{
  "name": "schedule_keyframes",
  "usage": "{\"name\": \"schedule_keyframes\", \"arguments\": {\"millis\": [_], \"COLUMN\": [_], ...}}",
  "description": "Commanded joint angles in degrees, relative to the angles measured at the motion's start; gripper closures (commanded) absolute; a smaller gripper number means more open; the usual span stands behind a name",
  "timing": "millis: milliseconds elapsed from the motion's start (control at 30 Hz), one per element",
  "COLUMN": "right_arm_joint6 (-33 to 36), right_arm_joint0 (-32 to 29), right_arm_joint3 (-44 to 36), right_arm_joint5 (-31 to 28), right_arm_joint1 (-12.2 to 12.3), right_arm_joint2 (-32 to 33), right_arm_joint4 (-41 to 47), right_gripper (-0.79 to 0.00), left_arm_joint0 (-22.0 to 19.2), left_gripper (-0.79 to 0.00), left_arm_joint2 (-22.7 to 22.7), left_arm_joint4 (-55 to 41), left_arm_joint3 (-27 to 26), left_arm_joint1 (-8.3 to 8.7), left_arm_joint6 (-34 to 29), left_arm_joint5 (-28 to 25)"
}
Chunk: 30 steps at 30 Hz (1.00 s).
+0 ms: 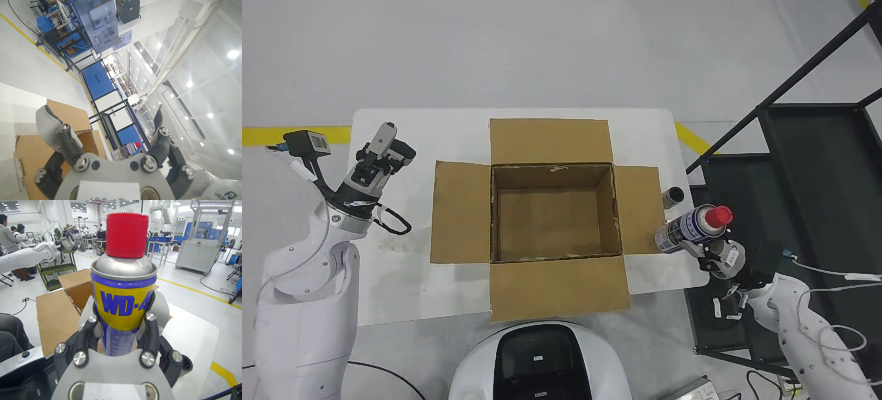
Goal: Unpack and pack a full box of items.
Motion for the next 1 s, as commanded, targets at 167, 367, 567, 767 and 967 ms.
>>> {"name": "schedule_keyframes", "arguments": {"millis": [167, 367, 567, 767, 967], "right_arm_joint6": [0.1, 0.1, 1.3, -1.1, -7.4], "right_arm_joint0": [0.0, 0.0, 0.0, -0.9, 0.2], "right_arm_joint3": [0.0, 0.0, 0.4, 5.9, 14.6], "right_arm_joint5": [-0.1, -0.1, 1.2, 3.8, 7.7], "right_arm_joint1": [0.0, 0.0, -0.1, -0.4, -1.0], "right_arm_joint2": [0.0, 0.0, 0.1, 1.6, 1.0], "right_arm_joint4": [0.0, 0.0, 1.0, 3.8, 2.7], "right_gripper": [0.0, 0.0, 0.0, 0.0, 0.0], "left_arm_joint0": [0.0, 0.0, 0.0, 0.0, 0.0], "left_gripper": [-0.785, -0.785, -0.785, -0.785, -0.785], "left_arm_joint2": [0.0, 0.0, 0.0, 0.0, 0.0], "left_arm_joint4": [0.0, 0.0, 0.0, 0.0, 0.0], "left_arm_joint3": [0.0, 0.0, 0.0, 0.0, 0.0], "left_arm_joint1": [0.0, 0.0, 0.0, 0.0, 0.0], "left_arm_joint6": [0.0, 0.0, 0.0, 0.0, 0.0], "left_arm_joint5": [0.0, 0.0, 0.0, 0.0, 0.0]}}
